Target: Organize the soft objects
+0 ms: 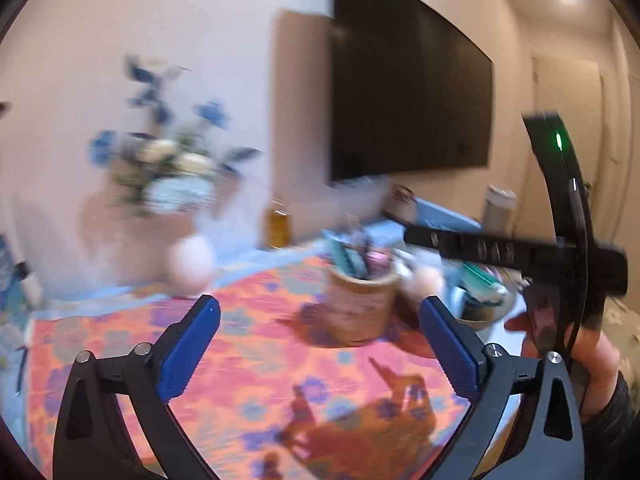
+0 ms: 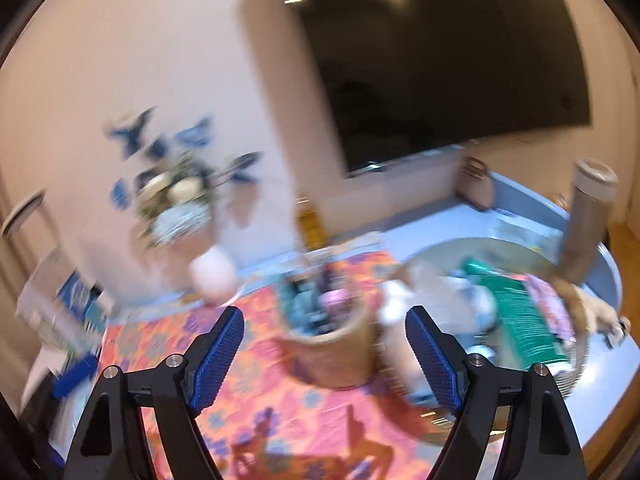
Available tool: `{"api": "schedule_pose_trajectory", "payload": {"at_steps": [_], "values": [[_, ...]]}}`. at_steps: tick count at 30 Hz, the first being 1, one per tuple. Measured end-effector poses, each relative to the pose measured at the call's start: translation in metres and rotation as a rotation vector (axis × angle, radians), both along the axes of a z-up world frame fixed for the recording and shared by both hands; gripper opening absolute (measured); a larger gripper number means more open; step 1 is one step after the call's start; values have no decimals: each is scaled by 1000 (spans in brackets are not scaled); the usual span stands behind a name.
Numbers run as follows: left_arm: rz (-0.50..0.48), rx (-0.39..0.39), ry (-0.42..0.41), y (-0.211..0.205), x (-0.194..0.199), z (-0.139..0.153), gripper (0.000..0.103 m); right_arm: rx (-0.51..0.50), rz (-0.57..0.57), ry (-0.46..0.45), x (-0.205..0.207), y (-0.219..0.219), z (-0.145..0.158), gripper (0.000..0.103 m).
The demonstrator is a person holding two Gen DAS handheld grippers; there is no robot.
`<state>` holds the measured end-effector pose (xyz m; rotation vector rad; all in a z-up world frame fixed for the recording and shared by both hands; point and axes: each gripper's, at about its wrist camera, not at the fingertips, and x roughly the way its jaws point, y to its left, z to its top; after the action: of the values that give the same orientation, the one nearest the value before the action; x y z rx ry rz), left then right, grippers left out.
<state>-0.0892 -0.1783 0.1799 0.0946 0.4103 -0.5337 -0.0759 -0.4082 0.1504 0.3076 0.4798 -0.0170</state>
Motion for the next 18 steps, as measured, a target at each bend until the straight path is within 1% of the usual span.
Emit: {"api": "schedule_pose_trajectory", "payload": {"at_steps": [1,3,5,7,8,10,12,13,16,18], "values": [[27,-14,-6,17,-1,3,100,-25,23,-6,0,17,1,90],[101,-50,-11,53,1,9,100,-54,65,-9,2,45,0,91],[183,-70,-8,81,6,12,100,-60,109,3,8,70,-5,91],[257,-87,6,106,15,9,100,-63,140,29,17,94,-14,91],[275,-96,16,113,21,5,100,-70,147,45,23,105,-18,91],[309,-118,52,128,35,-7,100,-91,159,67,34,126,-31,91],[337,-115,100,137,53,-26,100,-136,158,79,45,145,-46,91],[355,-98,128,138,65,-41,100,-157,152,80,48,153,-52,91],[401,-43,163,137,80,-80,100,-236,118,67,59,175,-78,91],[419,-25,159,134,84,-104,100,-282,72,32,60,184,-95,91]]}}
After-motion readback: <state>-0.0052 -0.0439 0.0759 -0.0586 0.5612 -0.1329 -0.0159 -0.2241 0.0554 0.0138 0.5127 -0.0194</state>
